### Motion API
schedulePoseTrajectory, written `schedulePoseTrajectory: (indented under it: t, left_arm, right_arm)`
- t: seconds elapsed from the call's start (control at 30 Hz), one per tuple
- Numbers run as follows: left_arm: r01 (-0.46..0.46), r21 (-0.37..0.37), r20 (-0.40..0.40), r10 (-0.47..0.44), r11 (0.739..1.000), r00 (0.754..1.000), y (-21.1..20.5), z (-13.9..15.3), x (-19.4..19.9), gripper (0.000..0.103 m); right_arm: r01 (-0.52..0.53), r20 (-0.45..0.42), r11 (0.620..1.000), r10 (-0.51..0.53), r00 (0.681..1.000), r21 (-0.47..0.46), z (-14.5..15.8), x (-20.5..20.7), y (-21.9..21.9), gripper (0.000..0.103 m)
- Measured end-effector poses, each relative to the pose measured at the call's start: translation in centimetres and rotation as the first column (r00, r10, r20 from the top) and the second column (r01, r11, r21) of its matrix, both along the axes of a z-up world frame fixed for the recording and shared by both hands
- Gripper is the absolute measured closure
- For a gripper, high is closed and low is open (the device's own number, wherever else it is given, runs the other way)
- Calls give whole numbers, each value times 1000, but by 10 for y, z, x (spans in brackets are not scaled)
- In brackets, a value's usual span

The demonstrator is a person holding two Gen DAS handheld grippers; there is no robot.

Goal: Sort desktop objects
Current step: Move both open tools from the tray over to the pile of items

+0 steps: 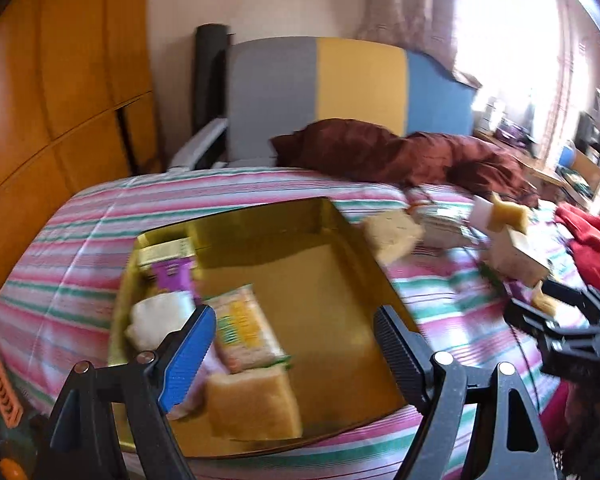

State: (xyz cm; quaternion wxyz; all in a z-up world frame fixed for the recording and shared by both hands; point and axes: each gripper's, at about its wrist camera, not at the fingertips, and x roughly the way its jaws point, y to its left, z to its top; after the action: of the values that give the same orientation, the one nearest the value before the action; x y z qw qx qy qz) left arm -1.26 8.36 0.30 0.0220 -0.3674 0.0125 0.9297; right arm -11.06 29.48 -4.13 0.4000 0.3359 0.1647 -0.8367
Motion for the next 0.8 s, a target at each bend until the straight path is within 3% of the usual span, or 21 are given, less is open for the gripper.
schedulePoseTrajectory:
  t: [0.23, 0.57, 0.73, 0.8]
  left_arm:
    - [154, -5, 25, -153, 988, 988, 51, -4, -10, 21]
    - [321, 53, 100, -325, 946, 941, 112, -22, -22, 22]
    - [373, 72, 141, -380, 925, 914, 132, -34, -25, 22]
    - [382, 88, 157, -392, 920, 907, 138, -39, -29, 22]
  right_arm:
    - [143, 13, 989, -144, 990, 23, 18, -40, 33, 6]
    - [289, 121, 950, -302, 946, 114, 50, -119, 86, 6]
    - [302, 147, 934, -331, 932, 188, 40, -154, 108, 9]
    - [253, 189, 944, -294, 937, 212, 30, -160, 110, 17]
